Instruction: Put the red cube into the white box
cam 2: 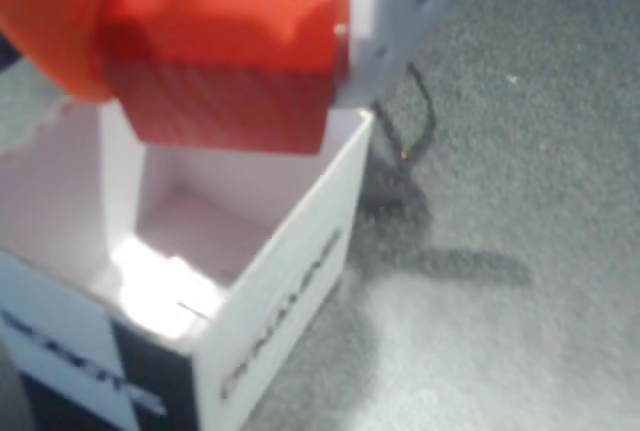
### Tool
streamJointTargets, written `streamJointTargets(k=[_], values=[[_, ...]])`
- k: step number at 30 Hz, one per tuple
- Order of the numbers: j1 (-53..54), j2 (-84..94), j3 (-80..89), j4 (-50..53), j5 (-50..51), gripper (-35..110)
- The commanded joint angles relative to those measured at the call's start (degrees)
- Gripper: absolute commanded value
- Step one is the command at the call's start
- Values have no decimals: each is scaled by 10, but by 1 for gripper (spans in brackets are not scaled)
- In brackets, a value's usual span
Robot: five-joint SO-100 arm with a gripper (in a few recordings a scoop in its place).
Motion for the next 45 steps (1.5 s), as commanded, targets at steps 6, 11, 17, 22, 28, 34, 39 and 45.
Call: streamJointTargets(k=[6, 11, 17, 22, 28, 34, 39, 45], values=[[5, 17, 3, 11, -19, 13], [10, 17, 11, 2, -24, 16], [41, 15, 18, -14, -62, 19], [63, 15, 19, -21, -87, 19], [62, 17, 12, -20, -91, 6], [-11, 18, -42, -60, -165, 0], [-200, 29, -47, -176, -167, 0], [-429, -56, -90, -315, -162, 0]])
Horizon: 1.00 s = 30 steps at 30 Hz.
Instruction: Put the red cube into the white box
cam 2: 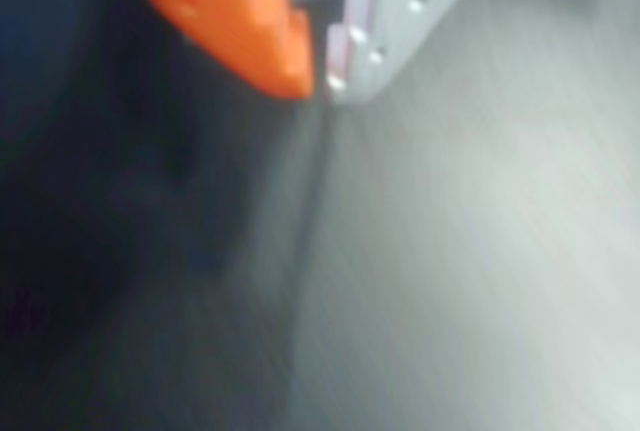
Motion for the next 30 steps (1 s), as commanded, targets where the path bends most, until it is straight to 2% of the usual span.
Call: streamJointTargets(k=[1, 5, 9, 19, 30], values=[[-118, -48, -61, -49, 3, 0], [-206, -88, -105, -61, 8, 0], [-255, -50, -70, -64, 11, 0], [-311, 239, 185, -44, -4, 0], [-323, 561, 405, -37, 1, 0]])
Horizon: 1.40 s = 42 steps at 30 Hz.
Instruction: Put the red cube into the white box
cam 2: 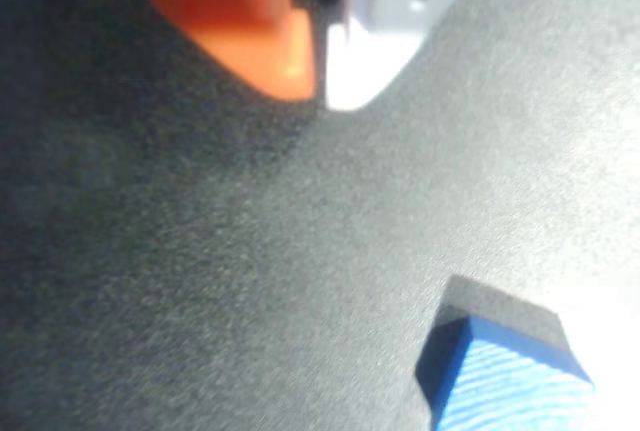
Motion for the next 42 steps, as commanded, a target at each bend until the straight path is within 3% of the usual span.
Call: streamJointTargets(k=[1, 13, 24, 42], values=[[-6, 109, 54, 2, 4, 0], [-11, 144, 200, -164, 72, 0], [-4, 165, 200, 91, 127, 0], [-4, 165, 200, 91, 127, 0]])
